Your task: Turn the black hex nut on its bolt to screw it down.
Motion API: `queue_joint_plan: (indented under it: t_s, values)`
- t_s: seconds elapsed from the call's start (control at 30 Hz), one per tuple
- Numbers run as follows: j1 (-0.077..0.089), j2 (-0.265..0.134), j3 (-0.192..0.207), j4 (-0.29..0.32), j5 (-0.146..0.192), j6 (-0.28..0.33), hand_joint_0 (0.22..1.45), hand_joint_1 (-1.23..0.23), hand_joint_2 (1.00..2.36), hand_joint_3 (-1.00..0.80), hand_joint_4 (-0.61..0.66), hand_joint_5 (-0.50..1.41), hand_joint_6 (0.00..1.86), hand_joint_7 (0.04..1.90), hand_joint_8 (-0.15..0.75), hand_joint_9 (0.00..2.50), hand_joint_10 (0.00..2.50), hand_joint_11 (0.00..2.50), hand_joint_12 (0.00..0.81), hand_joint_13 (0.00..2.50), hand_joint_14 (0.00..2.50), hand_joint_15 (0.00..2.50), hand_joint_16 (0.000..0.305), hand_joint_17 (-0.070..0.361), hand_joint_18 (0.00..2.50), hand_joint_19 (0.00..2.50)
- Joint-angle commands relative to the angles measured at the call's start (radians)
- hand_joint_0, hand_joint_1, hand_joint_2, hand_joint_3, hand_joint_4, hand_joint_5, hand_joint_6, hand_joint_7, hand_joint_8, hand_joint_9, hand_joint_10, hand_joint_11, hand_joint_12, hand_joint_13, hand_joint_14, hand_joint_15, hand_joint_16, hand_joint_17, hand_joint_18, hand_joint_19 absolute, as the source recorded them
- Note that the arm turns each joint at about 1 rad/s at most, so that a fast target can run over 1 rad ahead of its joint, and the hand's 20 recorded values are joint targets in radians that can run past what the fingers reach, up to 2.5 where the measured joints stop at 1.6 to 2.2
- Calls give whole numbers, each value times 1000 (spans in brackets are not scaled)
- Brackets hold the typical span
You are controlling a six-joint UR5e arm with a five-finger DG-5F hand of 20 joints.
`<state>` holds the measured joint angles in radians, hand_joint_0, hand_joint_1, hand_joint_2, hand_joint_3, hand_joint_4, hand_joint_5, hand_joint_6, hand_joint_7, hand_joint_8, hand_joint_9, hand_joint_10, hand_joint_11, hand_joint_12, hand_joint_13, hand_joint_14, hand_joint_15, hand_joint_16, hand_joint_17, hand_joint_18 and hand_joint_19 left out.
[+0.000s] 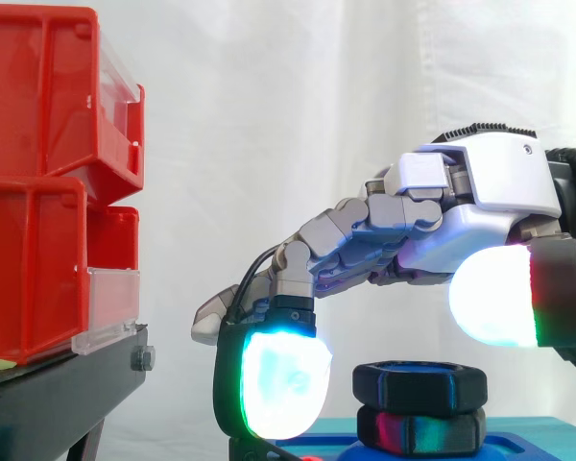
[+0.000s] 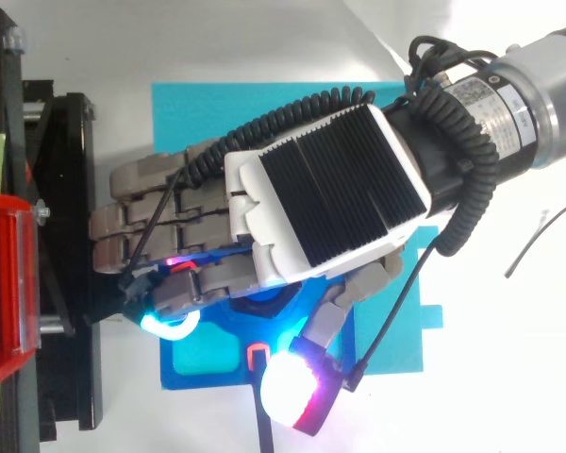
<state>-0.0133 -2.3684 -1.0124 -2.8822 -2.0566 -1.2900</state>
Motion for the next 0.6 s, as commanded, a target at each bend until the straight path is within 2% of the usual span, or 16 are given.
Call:
queue_joint_plan:
  t_s: [0.0,0.17,0.57]
  values:
    - [-4,0,0,-2,0,0,433,-325,1000,-500,343,-214,764,679,326,346,5,245,366,329,0,5,52,117,244,87]
    - [-8,0,0,-2,-4,0,436,-337,1000,-500,349,-223,828,621,328,372,6,274,368,347,0,24,52,118,257,88]
    - [-14,0,0,-14,-46,-2,437,-345,1000,-500,352,-220,857,609,335,401,6,320,372,369,0,40,52,118,272,93]
